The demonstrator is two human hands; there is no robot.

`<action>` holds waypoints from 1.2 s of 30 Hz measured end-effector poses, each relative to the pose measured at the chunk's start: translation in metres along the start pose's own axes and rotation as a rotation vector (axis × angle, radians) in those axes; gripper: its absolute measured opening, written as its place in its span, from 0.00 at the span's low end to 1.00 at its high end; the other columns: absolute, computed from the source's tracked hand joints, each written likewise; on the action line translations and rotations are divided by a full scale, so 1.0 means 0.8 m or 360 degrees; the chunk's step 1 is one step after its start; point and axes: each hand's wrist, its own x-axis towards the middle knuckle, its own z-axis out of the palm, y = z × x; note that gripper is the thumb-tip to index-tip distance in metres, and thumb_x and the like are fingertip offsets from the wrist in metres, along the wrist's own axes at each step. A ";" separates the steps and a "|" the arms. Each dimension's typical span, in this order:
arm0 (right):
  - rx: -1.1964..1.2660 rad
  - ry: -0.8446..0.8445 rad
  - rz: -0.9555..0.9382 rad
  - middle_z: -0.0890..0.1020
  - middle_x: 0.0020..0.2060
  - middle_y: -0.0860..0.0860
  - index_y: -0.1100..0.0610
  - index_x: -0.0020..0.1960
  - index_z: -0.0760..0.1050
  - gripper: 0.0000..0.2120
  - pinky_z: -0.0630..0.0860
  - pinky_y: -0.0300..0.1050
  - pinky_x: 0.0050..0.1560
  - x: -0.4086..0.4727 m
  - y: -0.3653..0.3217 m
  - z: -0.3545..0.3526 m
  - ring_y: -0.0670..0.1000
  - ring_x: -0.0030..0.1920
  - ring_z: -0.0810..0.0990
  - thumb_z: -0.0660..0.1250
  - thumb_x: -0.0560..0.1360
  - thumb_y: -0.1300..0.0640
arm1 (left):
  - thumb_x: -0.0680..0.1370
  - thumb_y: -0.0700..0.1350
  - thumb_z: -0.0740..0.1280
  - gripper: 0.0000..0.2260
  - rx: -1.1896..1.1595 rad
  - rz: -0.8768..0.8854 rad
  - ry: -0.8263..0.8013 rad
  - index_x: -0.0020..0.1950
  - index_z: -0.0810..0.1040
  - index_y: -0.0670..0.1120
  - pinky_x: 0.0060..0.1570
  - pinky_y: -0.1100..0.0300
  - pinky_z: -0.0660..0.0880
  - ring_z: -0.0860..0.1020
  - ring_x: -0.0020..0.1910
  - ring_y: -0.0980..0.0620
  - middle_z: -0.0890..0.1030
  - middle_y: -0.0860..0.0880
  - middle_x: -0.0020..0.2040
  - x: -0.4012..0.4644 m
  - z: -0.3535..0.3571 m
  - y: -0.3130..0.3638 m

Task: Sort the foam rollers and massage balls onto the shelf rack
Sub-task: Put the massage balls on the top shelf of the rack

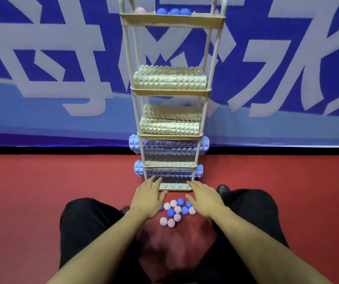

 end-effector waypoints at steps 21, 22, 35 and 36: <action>0.0381 -0.0824 0.0429 0.70 0.72 0.52 0.47 0.77 0.62 0.29 0.71 0.52 0.68 0.168 0.090 0.298 0.58 0.71 0.70 0.61 0.79 0.41 | 0.82 0.55 0.58 0.24 -0.0188 -0.0434 -0.0973 0.78 0.63 0.50 0.62 0.46 0.72 0.71 0.67 0.41 0.67 0.47 0.72 0.117 0.314 -0.112; 0.0414 -0.0849 0.0446 0.71 0.71 0.52 0.46 0.77 0.62 0.29 0.71 0.52 0.67 0.177 0.092 0.319 0.58 0.70 0.71 0.62 0.79 0.40 | 0.82 0.54 0.59 0.24 -0.0194 -0.0451 -0.1008 0.77 0.63 0.51 0.61 0.46 0.73 0.72 0.66 0.41 0.68 0.47 0.70 0.124 0.333 -0.121; 0.0575 -0.0906 0.0482 0.62 0.77 0.51 0.40 0.79 0.57 0.32 0.74 0.54 0.63 0.231 0.093 0.480 0.59 0.70 0.71 0.65 0.78 0.41 | 0.79 0.56 0.65 0.26 -0.0424 -0.0411 -0.1104 0.76 0.63 0.60 0.61 0.43 0.74 0.72 0.68 0.40 0.66 0.49 0.73 0.165 0.505 -0.175; 0.0549 -0.0905 0.0472 0.62 0.77 0.51 0.39 0.79 0.56 0.32 0.75 0.54 0.62 0.233 0.093 0.483 0.59 0.70 0.72 0.65 0.78 0.41 | 0.79 0.54 0.66 0.24 -0.0428 -0.0413 -0.1048 0.74 0.65 0.58 0.59 0.43 0.75 0.73 0.66 0.39 0.68 0.48 0.71 0.164 0.511 -0.176</action>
